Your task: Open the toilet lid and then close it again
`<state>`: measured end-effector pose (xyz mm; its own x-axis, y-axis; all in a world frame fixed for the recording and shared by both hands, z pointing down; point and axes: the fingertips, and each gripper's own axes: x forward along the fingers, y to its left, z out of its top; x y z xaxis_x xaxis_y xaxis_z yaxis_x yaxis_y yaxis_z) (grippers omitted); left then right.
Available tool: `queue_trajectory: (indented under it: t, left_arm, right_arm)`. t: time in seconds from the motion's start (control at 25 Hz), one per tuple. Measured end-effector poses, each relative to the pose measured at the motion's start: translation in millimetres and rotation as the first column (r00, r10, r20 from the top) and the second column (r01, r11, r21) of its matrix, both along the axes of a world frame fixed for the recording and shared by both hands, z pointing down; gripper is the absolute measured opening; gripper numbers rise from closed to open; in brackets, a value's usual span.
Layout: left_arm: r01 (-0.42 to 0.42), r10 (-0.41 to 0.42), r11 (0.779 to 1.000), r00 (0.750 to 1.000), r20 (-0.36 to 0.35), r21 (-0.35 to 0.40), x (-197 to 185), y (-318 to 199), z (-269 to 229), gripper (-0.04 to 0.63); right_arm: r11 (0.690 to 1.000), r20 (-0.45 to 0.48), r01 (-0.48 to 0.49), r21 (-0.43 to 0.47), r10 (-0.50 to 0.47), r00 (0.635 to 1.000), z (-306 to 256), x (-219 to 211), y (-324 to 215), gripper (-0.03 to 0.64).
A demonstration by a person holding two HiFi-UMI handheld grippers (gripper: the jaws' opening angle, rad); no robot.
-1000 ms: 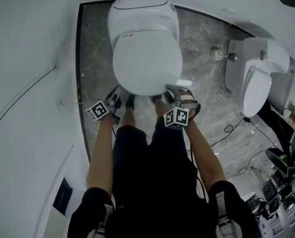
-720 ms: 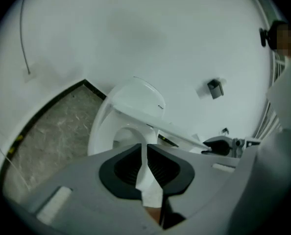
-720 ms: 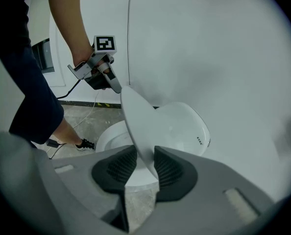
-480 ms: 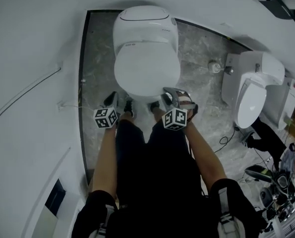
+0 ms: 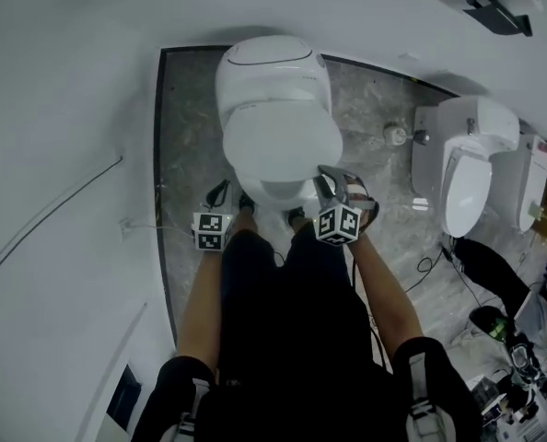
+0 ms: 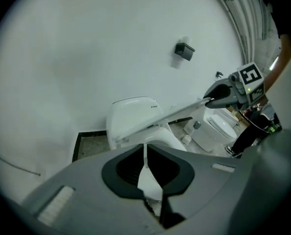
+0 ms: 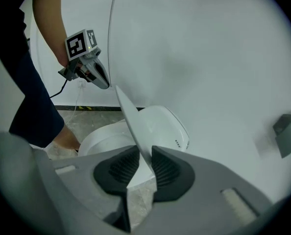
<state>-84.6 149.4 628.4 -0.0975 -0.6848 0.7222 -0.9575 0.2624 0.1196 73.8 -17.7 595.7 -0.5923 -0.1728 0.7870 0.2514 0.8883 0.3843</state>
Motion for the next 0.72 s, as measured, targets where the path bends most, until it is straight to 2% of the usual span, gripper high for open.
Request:
queue_trajectory:
  t: [0.12, 0.24, 0.36, 0.44, 0.52, 0.64, 0.72]
  left_arm:
    - [-0.119, 0.119, 0.993, 0.993, 0.015, 0.002, -9, -13, -11, 0.029]
    - [-0.227, 0.228, 0.974, 0.972, 0.051, -0.014, -20, -25, -15, 0.029]
    - [-0.279, 0.283, 0.959, 0.955, 0.091, -0.054, -28, -30, -13, 0.039]
    - [-0.298, 0.304, 0.952, 0.946, 0.11, -0.064, -30, -34, -13, 0.105]
    - [-0.324, 0.329, 0.944, 0.935, 0.135, -0.059, -32, -41, -16, 0.121]
    - [-0.397, 0.4, 0.916, 0.896, 0.19, -0.056, -34, -58, -26, 0.129]
    - [-0.476, 0.48, 0.876, 0.848, 0.226, -0.076, -33, -69, -30, 0.127]
  right_arm:
    - [0.998, -0.015, -0.067, 0.018, 0.068, 0.998, -5, -2, -4, 0.08]
    - [0.993, -0.024, -0.111, 0.032, 0.112, 0.993, -6, -7, -7, 0.08]
    - [0.987, -0.026, -0.155, 0.038, 0.156, 0.987, -9, -14, -11, 0.08]
    - [0.981, -0.025, -0.188, 0.038, 0.189, 0.982, -13, -19, -14, 0.081]
    - [0.976, -0.025, -0.213, 0.042, 0.215, 0.976, -17, -23, -18, 0.081]
    - [0.969, -0.02, -0.243, 0.045, 0.244, 0.97, -21, -29, -26, 0.081]
    - [0.964, -0.016, -0.263, 0.046, 0.264, 0.964, -25, -32, -32, 0.081]
